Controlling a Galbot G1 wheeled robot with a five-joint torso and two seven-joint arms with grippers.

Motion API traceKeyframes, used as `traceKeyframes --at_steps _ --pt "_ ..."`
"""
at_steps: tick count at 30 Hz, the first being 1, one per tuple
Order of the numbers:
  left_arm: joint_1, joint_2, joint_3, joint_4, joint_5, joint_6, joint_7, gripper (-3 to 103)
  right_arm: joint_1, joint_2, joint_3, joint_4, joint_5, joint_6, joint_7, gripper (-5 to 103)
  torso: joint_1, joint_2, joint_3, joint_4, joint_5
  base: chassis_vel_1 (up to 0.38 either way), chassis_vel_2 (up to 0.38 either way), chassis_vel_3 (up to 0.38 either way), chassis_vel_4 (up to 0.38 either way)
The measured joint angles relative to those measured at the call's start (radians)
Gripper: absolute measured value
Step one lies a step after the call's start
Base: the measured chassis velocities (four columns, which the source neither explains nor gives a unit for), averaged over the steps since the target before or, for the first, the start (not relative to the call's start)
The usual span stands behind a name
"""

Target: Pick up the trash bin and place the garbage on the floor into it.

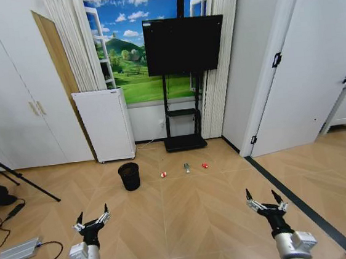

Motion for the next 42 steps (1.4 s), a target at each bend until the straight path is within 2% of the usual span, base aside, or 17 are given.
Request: traceKeyframes --at_steps 20,30,31,34,42 --pt "-0.007 -0.013 0.016 0.007 0.02 0.01 -0.002 100 0.028 -0.006 -0.008 -0.053 0.012 0.008 0.005 100 0.0 0.0 0.0 -0.0001 0.0 -0.025 0.029 0.031 -0.034" --pt "-0.009 -0.016 0.015 0.011 0.028 0.008 -0.003 100 0.04 -0.011 -0.01 -0.068 0.016 0.013 0.005 100 0.0 0.0 0.0 -0.0001 -0.0004 -0.2 0.214 0.221 -0.214" --pt "-0.009 -0.016 0.015 0.011 0.028 0.008 -0.004 100 0.042 -0.011 -0.01 -0.07 0.018 0.013 0.004 100 0.0 0.0 0.0 0.0 0.0005 -0.257 0.227 0.271 -0.255" --pt "-0.008 -0.016 0.013 0.011 0.028 0.008 -0.004 100 0.043 -0.012 -0.009 -0.071 0.02 0.014 0.004 100 0.0 0.0 0.0 0.0 -0.0007 -0.259 0.262 0.284 -0.255" --pt "-0.004 -0.013 0.007 0.008 0.027 0.007 -0.004 100 0.045 -0.015 -0.011 -0.077 0.025 0.018 0.001 100 0.0 0.0 0.0 0.0 0.0002 -0.282 0.289 0.293 -0.291"
